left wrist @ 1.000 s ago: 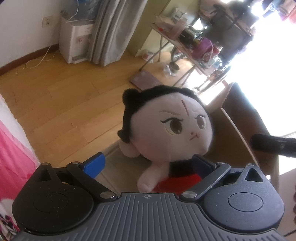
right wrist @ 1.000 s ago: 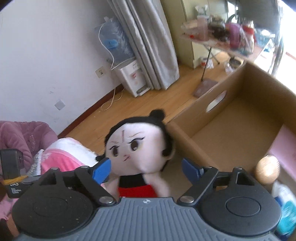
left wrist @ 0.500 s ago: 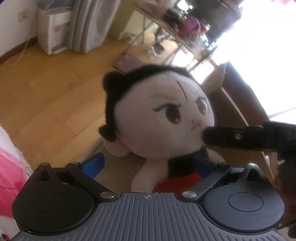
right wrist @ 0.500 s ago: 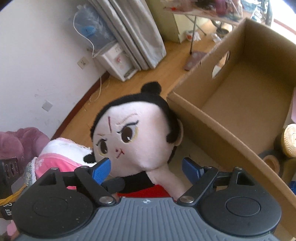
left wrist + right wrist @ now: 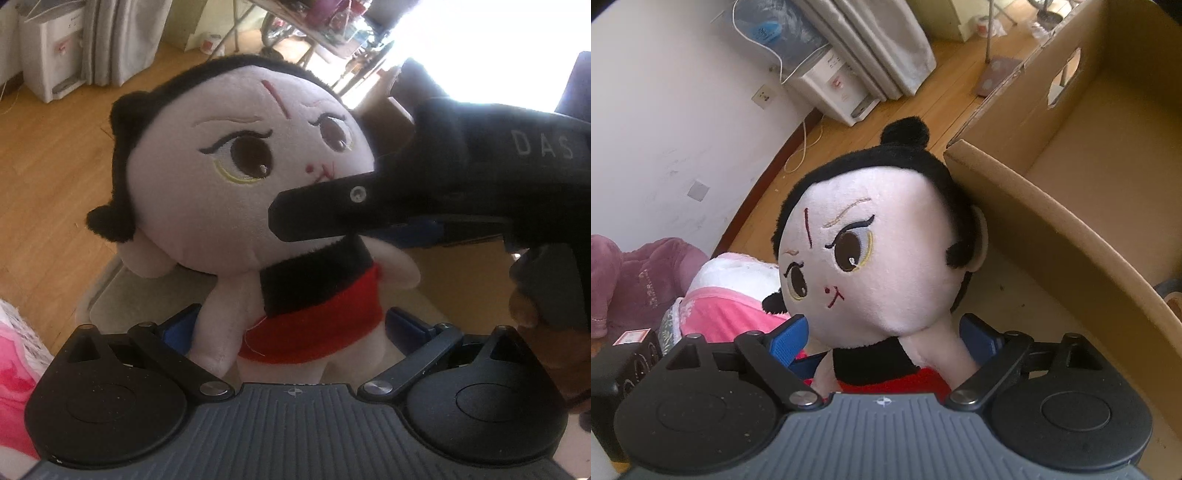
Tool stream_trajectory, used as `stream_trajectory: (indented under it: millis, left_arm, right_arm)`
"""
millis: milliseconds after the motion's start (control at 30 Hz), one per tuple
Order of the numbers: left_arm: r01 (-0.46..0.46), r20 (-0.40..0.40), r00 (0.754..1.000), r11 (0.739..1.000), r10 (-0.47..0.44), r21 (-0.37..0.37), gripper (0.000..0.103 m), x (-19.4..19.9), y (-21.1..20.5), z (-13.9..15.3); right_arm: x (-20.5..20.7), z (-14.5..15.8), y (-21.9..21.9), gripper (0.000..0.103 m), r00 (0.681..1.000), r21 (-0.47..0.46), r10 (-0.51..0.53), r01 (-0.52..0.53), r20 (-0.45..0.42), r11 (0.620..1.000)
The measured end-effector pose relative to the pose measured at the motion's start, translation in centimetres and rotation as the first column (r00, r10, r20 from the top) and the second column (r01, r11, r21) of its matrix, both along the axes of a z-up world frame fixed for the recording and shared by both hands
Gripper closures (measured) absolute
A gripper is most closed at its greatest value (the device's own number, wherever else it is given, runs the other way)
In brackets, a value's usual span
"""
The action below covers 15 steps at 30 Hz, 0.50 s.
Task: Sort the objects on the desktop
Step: 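Move both grippers toward the plush doll beside the box, then close the right gripper on the doll's head while the left gripper steadies it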
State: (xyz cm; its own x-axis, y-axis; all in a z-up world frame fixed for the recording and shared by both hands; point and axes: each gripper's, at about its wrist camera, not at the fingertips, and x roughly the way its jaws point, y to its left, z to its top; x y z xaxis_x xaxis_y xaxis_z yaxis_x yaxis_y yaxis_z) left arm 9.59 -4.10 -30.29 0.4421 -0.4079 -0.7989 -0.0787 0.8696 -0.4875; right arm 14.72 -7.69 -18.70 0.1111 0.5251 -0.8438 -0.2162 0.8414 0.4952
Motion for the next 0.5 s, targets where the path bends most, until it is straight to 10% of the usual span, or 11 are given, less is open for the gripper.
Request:
stream_trajectory:
  millis: [500]
  left_arm:
    - [-0.002,-0.052,0.999,0.996,-0.003,-0.088,0.0,-3.3,-1.5,0.8]
  right_arm:
    - [-2.1,0.9,-1.4,0.011,0.995,-0.027,0.064,-0.066,-0.07,0.997]
